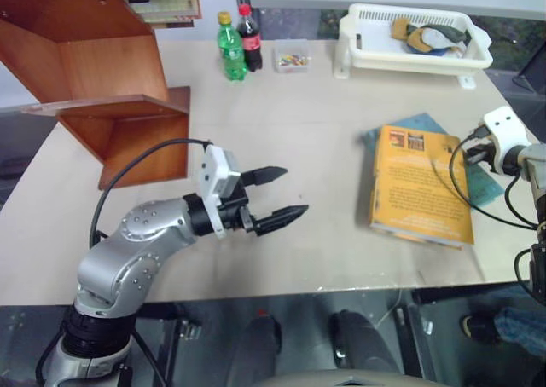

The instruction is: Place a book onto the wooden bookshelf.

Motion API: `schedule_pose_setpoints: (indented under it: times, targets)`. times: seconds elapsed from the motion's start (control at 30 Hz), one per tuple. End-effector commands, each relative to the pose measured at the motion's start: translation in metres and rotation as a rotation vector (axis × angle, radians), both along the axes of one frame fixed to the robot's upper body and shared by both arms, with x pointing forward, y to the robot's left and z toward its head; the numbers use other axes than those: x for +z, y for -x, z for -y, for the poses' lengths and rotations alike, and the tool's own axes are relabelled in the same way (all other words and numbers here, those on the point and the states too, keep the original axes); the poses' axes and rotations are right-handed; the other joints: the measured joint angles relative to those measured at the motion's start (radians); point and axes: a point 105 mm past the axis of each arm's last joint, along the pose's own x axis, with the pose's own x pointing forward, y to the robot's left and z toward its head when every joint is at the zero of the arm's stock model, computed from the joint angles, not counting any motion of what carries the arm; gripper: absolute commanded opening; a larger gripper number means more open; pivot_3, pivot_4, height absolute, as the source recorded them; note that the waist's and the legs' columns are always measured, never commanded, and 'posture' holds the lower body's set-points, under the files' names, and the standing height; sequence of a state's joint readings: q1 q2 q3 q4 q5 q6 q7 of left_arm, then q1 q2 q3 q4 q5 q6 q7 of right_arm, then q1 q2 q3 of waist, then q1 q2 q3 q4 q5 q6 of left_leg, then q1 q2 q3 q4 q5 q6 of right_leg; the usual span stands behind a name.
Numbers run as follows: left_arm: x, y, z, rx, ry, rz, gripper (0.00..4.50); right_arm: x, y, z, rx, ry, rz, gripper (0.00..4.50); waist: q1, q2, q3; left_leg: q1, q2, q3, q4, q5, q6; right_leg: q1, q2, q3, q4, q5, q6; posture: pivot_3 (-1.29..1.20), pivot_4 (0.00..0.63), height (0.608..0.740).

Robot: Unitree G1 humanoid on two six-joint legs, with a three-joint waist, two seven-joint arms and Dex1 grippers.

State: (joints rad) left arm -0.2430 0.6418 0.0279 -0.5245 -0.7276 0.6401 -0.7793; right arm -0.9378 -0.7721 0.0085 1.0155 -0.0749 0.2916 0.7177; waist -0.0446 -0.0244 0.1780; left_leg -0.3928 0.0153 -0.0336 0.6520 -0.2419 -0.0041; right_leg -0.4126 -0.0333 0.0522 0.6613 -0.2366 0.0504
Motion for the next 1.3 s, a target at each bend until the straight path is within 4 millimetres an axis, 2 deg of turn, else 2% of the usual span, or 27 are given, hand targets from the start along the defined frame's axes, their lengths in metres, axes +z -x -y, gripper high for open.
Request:
schedule_pose_setpoints:
  times: [0.03, 0.17, 0.3, 0.63, 0.83, 0.97, 1.17, 1.3]
  targets:
    - [-0.003, 0.005, 0.007, -0.009, 0.017, -0.015, 4.50, -0.021, 0.006, -0.013, 0.040, -0.058, -0.071, 0.09, 0.000, 0.000, 0.000, 0.000, 0.000, 0.000, 0.000, 0.000, 0.000, 0.000, 0.000, 0.000, 0.000, 0.000, 0.000, 0.00, 0.150, 0.740]
    - [-0.003, 0.005, 0.008, 0.015, 0.052, -0.045, 4.50, -0.027, 0.008, -0.024, 0.070, -0.079, -0.088, 0.09, 0.000, -0.002, -0.001, 0.000, 0.001, 0.000, 0.000, 0.000, 0.000, 0.000, 0.001, 0.000, 0.000, 0.000, 0.000, 0.00, 0.150, 0.740]
    - [0.001, -0.001, -0.001, 0.070, 0.070, -0.065, 4.50, -0.030, 0.009, -0.040, 0.097, -0.104, -0.089, 0.09, -0.002, -0.005, -0.003, 0.003, 0.003, 0.000, 0.000, 0.000, 0.000, 0.002, 0.003, 0.001, 0.001, 0.000, 0.000, 0.00, 0.150, 0.740]
    - [0.001, 0.000, -0.009, 0.101, 0.082, -0.127, 4.50, -0.034, 0.017, -0.063, 0.110, -0.147, -0.104, 0.09, -0.002, -0.006, -0.004, 0.010, 0.004, 0.001, 0.000, 0.000, 0.000, 0.008, 0.004, 0.001, 0.000, 0.000, 0.000, 0.00, 0.150, 0.740]
    - [-0.006, -0.005, -0.018, 0.160, 0.074, -0.173, 4.50, -0.042, 0.023, -0.082, 0.134, -0.177, -0.119, 0.09, -0.002, -0.007, -0.005, 0.010, 0.005, 0.001, 0.000, 0.000, 0.000, 0.008, 0.005, 0.001, 0.000, 0.000, 0.000, 0.00, 0.150, 0.740]
    - [-0.008, -0.006, -0.018, 0.166, 0.066, -0.184, 4.50, -0.041, 0.027, -0.085, 0.138, -0.181, -0.120, 0.09, -0.001, -0.009, -0.006, 0.011, 0.005, 0.001, 0.000, 0.000, 0.000, 0.008, 0.006, 0.001, 0.000, 0.000, 0.000, 0.00, 0.150, 0.740]
    - [-0.007, -0.019, -0.026, 0.254, 0.135, -0.222, 4.50, -0.040, 0.031, -0.099, 0.167, -0.217, -0.106, 0.09, -0.001, -0.009, -0.006, 0.011, 0.006, 0.001, 0.000, 0.000, 0.000, 0.008, 0.006, 0.001, 0.000, 0.000, 0.000, 0.00, 0.150, 0.740]
    - [-0.014, -0.021, -0.022, 0.249, 0.171, -0.380, 4.50, -0.030, 0.029, -0.096, 0.145, -0.202, -0.019, 0.09, 0.001, -0.010, -0.006, 0.011, 0.006, 0.001, 0.000, 0.000, 0.000, 0.008, 0.006, 0.001, 0.000, 0.000, 0.000, 0.00, 0.150, 0.740]
